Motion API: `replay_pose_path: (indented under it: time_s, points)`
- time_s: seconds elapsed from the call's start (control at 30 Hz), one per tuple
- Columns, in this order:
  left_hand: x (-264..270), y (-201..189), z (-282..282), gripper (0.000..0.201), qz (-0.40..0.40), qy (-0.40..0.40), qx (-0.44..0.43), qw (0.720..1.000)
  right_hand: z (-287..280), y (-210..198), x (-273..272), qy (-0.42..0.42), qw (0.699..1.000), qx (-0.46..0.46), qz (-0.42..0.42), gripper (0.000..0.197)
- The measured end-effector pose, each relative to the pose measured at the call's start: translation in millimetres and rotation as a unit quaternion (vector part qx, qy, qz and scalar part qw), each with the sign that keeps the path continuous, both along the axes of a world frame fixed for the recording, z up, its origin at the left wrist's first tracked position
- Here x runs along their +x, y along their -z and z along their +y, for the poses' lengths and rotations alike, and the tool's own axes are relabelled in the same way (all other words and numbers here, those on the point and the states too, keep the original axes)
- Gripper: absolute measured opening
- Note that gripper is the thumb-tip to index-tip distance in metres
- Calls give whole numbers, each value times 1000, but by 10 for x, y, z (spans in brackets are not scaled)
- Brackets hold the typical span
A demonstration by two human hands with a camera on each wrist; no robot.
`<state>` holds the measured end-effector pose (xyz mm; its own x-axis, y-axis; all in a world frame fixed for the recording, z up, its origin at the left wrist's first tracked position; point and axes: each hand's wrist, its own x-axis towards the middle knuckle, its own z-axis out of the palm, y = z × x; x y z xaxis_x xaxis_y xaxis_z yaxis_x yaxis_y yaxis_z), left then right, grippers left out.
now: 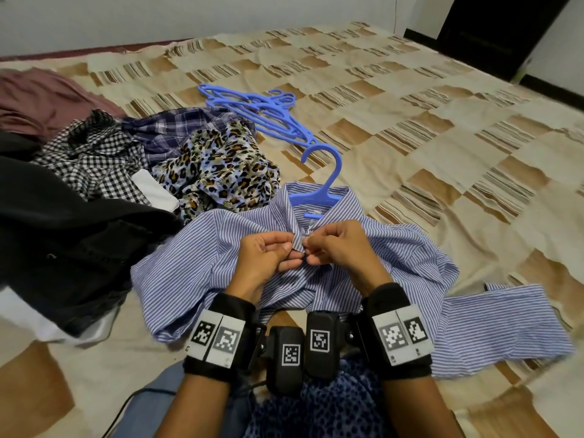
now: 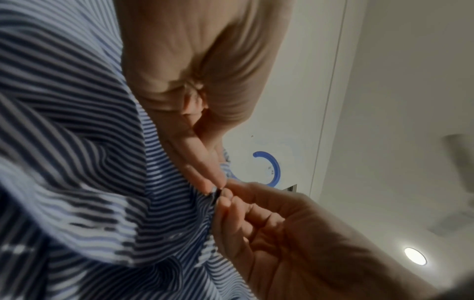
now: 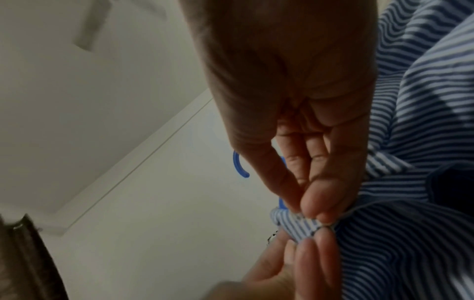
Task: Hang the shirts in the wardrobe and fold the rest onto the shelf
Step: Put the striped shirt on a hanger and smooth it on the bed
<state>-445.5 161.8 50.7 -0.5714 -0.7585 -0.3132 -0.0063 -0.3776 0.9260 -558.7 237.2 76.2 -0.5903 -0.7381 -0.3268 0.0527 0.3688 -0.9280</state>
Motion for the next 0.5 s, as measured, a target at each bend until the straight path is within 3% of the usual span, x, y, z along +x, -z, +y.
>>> replay_pose_path:
  time_s: [0.33,0.5]
  points:
    - [10,-23,-4,18,-16,18,33,999,22,2,-33,-52,998,14,12,8]
    - [15,-5,-11,10,-18,15,19,1000,-7,40,-58,-84,985,7,151,8]
